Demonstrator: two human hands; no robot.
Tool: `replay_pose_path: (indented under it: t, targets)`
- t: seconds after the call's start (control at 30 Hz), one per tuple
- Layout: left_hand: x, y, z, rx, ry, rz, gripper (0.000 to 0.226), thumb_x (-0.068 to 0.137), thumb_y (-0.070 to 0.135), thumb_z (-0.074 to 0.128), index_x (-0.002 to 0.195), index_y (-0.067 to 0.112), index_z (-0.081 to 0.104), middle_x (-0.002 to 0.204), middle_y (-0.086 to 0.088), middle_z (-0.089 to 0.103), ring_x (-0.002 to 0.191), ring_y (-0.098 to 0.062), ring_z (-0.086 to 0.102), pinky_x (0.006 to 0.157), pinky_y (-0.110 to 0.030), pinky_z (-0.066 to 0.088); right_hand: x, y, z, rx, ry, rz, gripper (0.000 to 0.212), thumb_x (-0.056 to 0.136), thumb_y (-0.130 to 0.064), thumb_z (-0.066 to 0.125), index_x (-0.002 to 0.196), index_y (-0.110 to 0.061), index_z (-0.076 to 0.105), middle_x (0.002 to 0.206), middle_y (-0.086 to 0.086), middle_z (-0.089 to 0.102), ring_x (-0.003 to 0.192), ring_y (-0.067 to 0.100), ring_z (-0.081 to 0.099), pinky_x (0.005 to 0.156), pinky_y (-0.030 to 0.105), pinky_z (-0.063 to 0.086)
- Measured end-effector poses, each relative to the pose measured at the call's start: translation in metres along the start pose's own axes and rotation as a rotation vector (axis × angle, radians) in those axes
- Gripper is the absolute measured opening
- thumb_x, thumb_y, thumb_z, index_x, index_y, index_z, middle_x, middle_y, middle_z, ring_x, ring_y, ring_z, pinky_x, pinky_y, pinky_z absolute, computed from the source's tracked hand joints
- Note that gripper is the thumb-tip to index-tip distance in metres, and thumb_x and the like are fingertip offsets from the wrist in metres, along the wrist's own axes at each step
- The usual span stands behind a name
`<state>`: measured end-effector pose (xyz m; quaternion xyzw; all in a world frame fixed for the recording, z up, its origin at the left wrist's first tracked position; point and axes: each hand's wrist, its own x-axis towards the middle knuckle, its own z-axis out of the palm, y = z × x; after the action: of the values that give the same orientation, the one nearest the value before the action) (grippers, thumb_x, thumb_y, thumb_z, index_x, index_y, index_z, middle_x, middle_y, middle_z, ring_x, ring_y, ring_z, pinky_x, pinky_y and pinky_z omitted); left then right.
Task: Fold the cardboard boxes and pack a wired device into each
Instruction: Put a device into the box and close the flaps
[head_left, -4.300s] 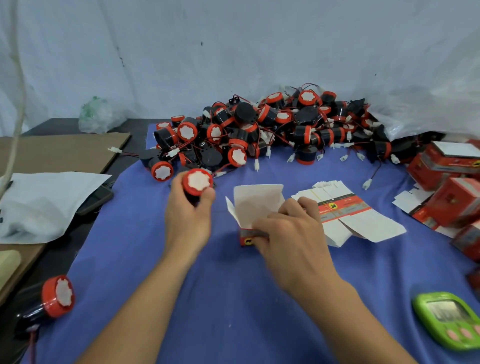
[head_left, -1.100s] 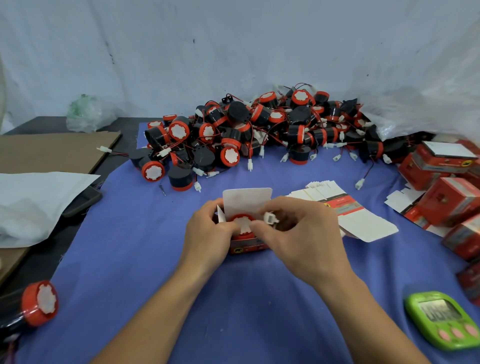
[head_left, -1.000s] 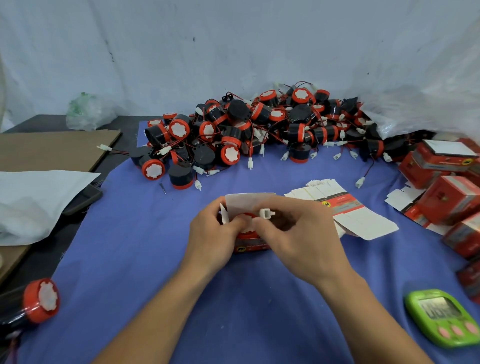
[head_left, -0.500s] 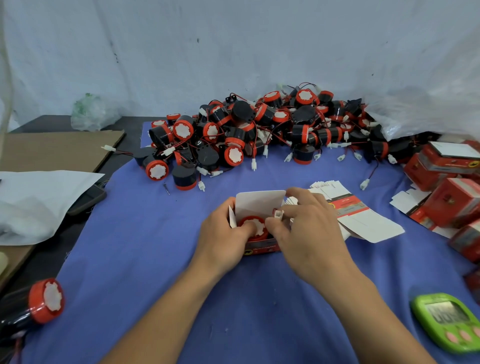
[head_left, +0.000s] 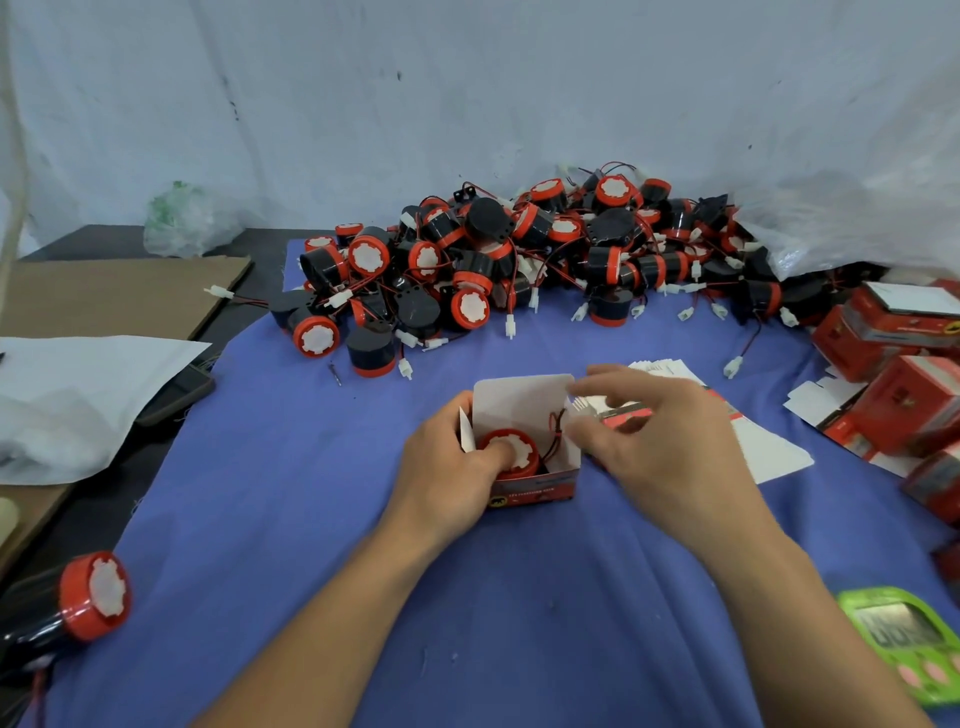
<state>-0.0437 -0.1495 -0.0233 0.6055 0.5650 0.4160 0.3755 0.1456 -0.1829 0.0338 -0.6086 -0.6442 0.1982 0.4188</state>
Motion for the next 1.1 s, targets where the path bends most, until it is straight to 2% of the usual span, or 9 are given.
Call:
replay_pose_path:
  t: [0.07,0.13,0.2,0.37,0.47,0.6,0.9,1.0,1.1]
  targets:
    - [0.000,0.001,0.000,-0.003,-0.008,-0.003,0.032,0.077,0.031,0.069,0.107,0.041,0.069,0.098,0.023,0.075,0.090,0.000,0.070,0.075,-0.028,0.057,0.001,0.004,0.002,-0.115,0.178,-0.015,0.012,0.078,-0.028,0.085,0.084,-0.036,0.079,0.077,-0.019,0.069,0.075,0.002,0.064,0.066,0.013,0.047]
    - [-0.001,0.002,0.000,-0.011,-0.007,-0.006,0.032,0.075,0.034,0.069,0.106,0.041,0.070,0.097,0.023,0.075,0.090,0.000,0.070,0.075,-0.027,0.056,-0.001,0.003,0.007,-0.222,0.225,-0.066,0.007,0.078,-0.029,0.085,0.077,-0.030,0.078,0.068,-0.012,0.067,0.071,0.012,0.063,0.066,0.033,0.052]
    - [-0.002,0.003,0.000,-0.017,-0.004,-0.001,0.033,0.073,0.035,0.068,0.105,0.042,0.070,0.097,0.024,0.075,0.090,0.002,0.070,0.074,-0.024,0.054,-0.004,-0.001,0.014,-0.231,0.191,-0.155,0.010,0.079,-0.027,0.085,0.073,-0.027,0.077,0.066,-0.006,0.066,0.067,0.019,0.060,0.062,0.035,0.048]
    - [-0.003,0.004,0.000,-0.017,-0.003,0.010,0.034,0.073,0.034,0.067,0.106,0.040,0.070,0.097,0.023,0.075,0.091,0.000,0.070,0.074,-0.025,0.056,-0.006,-0.002,0.028,-0.408,0.010,-0.247,0.008,0.087,-0.020,0.079,0.079,-0.023,0.081,0.074,-0.001,0.059,0.074,0.021,0.050,0.063,0.032,0.031]
    - [-0.002,0.004,-0.001,-0.007,0.004,0.008,0.034,0.073,0.033,0.067,0.106,0.039,0.070,0.096,0.022,0.075,0.090,-0.002,0.070,0.080,-0.035,0.060,-0.006,0.000,0.029,-0.478,0.061,-0.267,0.014,0.083,-0.012,0.083,0.074,-0.022,0.082,0.079,0.005,0.061,0.079,0.030,0.051,0.069,0.037,0.041]
    - [-0.001,0.007,-0.002,0.004,-0.003,0.016,0.036,0.071,0.030,0.068,0.106,0.036,0.072,0.096,0.018,0.076,0.091,-0.007,0.071,0.082,-0.042,0.060,-0.009,-0.006,0.035,-0.639,0.056,-0.247,0.012,0.072,-0.015,0.090,0.073,-0.024,0.082,0.120,0.015,0.070,0.105,0.043,0.062,0.092,0.045,0.037]
    - [-0.004,0.006,0.002,-0.016,0.058,-0.026,0.039,0.071,0.033,0.067,0.108,0.041,0.066,0.096,0.024,0.074,0.090,0.000,0.069,0.082,-0.037,0.060,-0.015,-0.009,0.037,-0.657,0.109,-0.293,0.017,0.072,-0.011,0.087,0.060,-0.012,0.076,0.133,0.021,0.067,0.125,0.047,0.059,0.109,0.050,0.036]
    - [-0.005,0.006,0.002,-0.022,0.053,-0.024,0.036,0.076,0.027,0.070,0.109,0.041,0.067,0.098,0.023,0.074,0.091,0.000,0.069,0.082,-0.037,0.060,-0.016,-0.013,0.037,-0.631,0.116,-0.257,0.017,0.072,-0.013,0.087,0.060,-0.012,0.075,0.131,0.018,0.069,0.120,0.044,0.063,0.098,0.054,0.051]
    - [-0.005,0.008,0.001,-0.023,0.044,-0.028,0.034,0.074,0.028,0.070,0.106,0.038,0.070,0.096,0.020,0.076,0.092,-0.006,0.071,0.084,-0.043,0.060,-0.015,-0.013,0.038,-0.606,0.065,-0.171,0.012,0.076,-0.013,0.083,0.066,-0.018,0.077,0.127,0.008,0.072,0.113,0.037,0.063,0.074,0.037,0.049]
